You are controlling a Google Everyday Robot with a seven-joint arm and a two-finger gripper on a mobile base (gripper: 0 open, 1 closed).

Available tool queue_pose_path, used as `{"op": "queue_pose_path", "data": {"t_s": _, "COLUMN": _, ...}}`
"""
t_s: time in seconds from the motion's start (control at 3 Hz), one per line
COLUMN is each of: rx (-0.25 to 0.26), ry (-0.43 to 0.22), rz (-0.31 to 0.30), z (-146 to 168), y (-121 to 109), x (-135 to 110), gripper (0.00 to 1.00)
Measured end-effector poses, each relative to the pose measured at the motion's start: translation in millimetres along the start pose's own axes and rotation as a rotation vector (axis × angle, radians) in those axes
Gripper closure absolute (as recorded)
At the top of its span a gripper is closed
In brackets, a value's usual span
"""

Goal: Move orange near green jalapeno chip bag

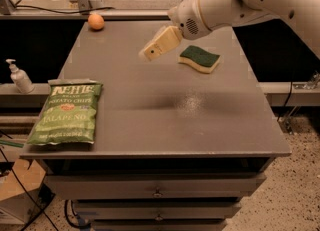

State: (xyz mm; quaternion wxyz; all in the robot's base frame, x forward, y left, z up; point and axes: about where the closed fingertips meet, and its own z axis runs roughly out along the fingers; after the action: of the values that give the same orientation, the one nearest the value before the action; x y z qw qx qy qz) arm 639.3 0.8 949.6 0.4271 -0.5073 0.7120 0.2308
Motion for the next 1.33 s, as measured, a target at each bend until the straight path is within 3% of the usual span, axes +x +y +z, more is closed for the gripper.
{"op": "queue_pose_path", "data": {"t_s": 0.67, "rx": 0.027, "ry": -0.074, "rz": -0.033, "z": 58, "y": -18, "x": -19, "gripper": 0.0}}
{"op": "queue_pose_path", "data": {"t_s": 1.33, "rx": 0.09, "ry": -0.13, "rz": 0.044, "z": 117, "y": -46, "x": -23, "gripper": 0.0}}
